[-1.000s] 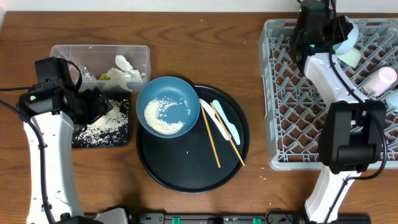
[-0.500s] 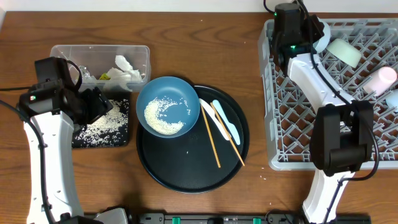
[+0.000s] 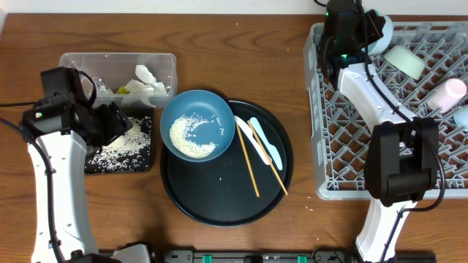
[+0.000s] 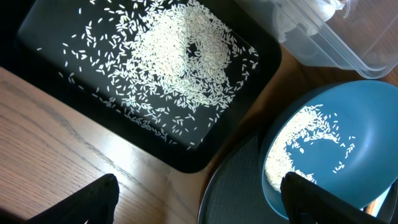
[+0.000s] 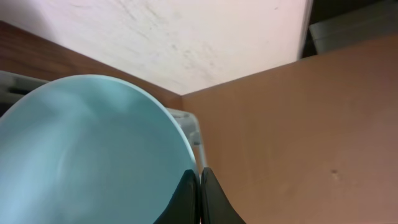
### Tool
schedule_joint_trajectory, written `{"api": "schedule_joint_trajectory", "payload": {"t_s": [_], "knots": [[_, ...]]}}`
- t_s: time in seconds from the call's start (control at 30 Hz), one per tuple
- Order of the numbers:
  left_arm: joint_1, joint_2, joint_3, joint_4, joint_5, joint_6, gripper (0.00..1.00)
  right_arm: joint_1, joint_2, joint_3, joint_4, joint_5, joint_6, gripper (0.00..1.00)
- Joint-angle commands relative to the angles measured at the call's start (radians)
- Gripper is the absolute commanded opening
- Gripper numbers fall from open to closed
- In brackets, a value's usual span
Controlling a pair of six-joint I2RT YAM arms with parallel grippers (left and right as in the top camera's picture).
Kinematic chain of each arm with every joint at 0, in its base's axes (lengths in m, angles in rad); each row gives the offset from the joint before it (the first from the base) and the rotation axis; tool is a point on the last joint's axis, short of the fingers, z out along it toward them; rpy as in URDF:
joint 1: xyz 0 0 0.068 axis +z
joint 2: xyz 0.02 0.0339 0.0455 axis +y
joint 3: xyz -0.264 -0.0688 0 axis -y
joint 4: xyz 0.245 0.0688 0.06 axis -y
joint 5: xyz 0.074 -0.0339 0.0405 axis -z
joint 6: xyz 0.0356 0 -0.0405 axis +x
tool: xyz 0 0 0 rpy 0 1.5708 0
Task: Sort waste into correct bins and load items into the dishwasher rack
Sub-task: 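Lower the light blue bowl into the rack and open the gripper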
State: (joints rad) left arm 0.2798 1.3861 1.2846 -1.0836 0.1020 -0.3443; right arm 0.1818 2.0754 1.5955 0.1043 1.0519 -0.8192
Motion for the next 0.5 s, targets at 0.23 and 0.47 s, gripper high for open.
{"api": "schedule_joint_trajectory", "payload": {"t_s": [0.23, 0.47], "knots": [[0.003, 0.006, -0.011, 0.0, 0.002, -0.01, 0.85, -0.011, 0.016, -0.005, -0.072, 0.058, -0.08, 0.01], [0.003, 0.006, -0.011, 0.0, 0.002, -0.01, 0.85, -0.011, 0.018, -0.006, -0.159, 0.035, -0.011, 0.01]]}}
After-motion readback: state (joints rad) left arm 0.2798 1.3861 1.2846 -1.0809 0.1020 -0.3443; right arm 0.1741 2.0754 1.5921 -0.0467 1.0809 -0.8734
